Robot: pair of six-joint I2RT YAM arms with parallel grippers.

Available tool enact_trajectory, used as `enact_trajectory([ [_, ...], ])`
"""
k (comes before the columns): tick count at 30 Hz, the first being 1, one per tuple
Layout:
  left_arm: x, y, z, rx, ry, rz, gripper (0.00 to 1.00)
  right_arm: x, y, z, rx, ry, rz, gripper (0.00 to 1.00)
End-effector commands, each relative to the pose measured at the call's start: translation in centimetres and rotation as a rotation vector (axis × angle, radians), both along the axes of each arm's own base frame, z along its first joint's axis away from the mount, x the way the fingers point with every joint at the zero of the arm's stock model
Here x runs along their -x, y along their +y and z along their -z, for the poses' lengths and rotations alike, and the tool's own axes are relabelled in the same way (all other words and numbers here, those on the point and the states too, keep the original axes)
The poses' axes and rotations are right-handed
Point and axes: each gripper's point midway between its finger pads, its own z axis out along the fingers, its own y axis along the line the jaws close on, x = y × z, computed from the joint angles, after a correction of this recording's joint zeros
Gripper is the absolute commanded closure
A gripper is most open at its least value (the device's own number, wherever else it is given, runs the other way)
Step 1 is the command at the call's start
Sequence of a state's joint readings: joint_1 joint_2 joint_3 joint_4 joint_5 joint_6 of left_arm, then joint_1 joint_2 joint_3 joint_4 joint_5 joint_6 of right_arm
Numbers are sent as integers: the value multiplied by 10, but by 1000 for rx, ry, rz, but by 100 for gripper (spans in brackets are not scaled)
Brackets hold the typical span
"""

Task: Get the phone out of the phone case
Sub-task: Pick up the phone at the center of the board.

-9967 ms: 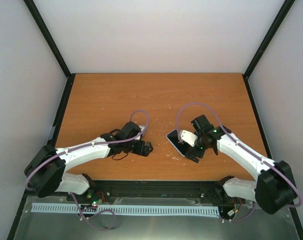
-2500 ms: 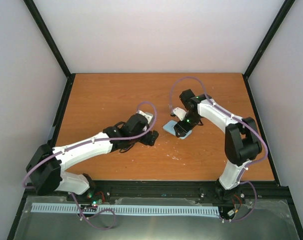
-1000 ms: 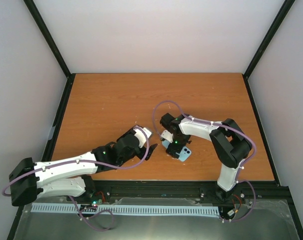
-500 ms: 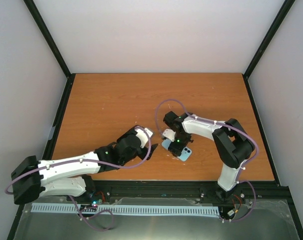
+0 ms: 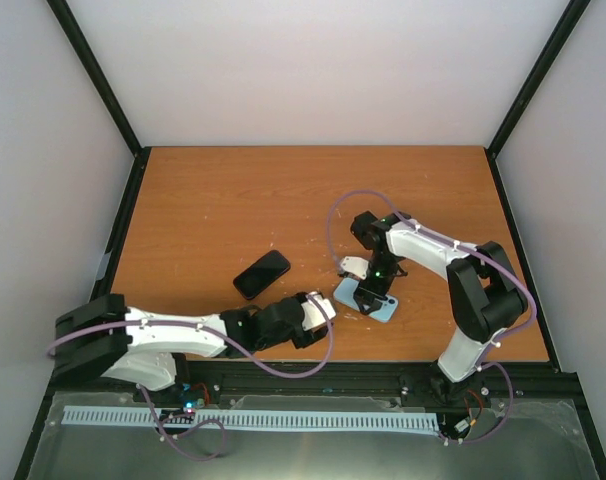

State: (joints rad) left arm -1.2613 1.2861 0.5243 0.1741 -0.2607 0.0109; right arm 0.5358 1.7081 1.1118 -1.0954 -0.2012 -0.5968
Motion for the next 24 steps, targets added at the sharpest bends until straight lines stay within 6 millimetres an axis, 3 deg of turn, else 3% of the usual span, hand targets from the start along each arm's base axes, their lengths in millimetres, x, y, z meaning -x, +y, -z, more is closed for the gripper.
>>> enact_trajectory([
  [1,-4,-23,-5,-37,-139,93,36,13,8,-15,-69,79,-62,68],
  [10,-11,-57,-1,-103,-308,169,36,27,12,-23,-109,152,-71,68],
  [13,-11,-66,8,-139,-324,204,38,33,13,-25,-121,176,-74,68],
  [17,-16,-74,21,-200,-344,213,46,39,15,-28,-138,214,-74,68],
  [24,-27,-76,9,-193,-459,173,58,50,17,-30,-156,289,-69,69],
])
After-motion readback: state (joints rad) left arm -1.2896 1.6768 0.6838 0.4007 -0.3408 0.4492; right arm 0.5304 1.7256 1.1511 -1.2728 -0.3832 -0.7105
